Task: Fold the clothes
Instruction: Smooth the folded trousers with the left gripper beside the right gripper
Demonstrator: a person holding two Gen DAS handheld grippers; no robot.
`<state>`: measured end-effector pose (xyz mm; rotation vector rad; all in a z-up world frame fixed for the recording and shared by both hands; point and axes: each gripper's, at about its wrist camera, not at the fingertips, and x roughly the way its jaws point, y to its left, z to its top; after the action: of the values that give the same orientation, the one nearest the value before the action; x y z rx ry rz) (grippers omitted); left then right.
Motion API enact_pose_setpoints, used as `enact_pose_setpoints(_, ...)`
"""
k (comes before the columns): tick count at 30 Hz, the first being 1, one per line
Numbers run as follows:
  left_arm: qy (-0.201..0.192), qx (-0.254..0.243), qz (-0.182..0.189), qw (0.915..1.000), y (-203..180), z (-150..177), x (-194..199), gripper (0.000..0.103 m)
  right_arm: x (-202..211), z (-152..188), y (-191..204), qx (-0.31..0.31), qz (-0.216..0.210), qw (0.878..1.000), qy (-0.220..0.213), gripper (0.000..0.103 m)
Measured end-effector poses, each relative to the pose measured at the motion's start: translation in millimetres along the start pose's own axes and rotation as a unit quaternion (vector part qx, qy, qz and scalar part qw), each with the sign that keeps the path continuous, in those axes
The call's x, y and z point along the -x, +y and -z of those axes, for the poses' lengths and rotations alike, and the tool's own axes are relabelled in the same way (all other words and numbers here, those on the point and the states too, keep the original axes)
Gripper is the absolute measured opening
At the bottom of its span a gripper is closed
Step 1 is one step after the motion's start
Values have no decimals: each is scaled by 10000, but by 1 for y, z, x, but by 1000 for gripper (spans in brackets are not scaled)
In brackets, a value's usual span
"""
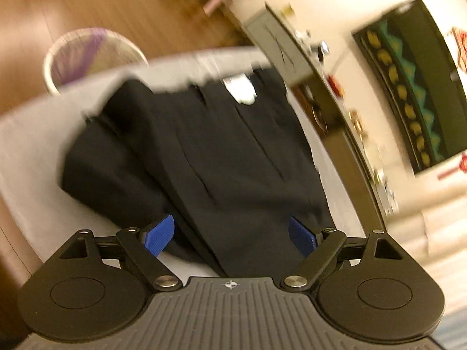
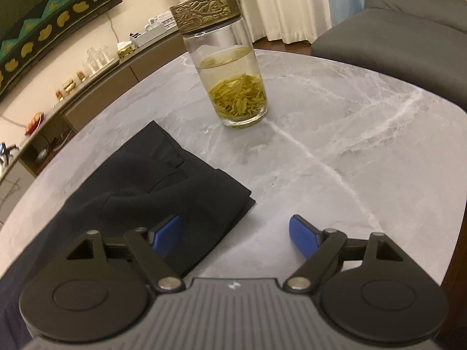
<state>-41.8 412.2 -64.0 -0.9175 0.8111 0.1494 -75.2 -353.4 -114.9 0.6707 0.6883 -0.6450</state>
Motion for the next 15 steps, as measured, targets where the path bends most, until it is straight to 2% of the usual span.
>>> enact_pose_setpoints(3, 292, 6, -318, 9991, -1, 7, -24, 87, -2, -2, 0, -67, -70, 9999, 35, 84)
enact_pose_setpoints(5, 307, 70, -520, 9981, 2, 8, -36, 87, -2, -2, -1, -119, -108, 9999, 49, 84)
enact_pose_setpoints(6, 210, 90, -448, 9987, 2, 9, -40, 91, -2, -3, -1, -147, -127, 9998, 57, 84)
enact_pose_setpoints(9, -11, 294, -352, 9989, 3, 6, -47, 91, -2, -4, -2, -192, -175, 9996, 68, 84)
enact_pose_setpoints(10, -97, 325, -351, 9988, 2, 5, -47, 89, -3, -4, -2, -195, -184, 9996, 66, 84)
enact_pose_setpoints(13, -325, 356, -284, 9984, 0, 4, -44, 76, -2, -3, -5, -230, -211, 9995, 32, 84)
enact_pose_setpoints(15, -350, 367, -162, 9986, 0, 3, -45, 76, 2, -1, -11, -336, -252, 9991, -3, 84)
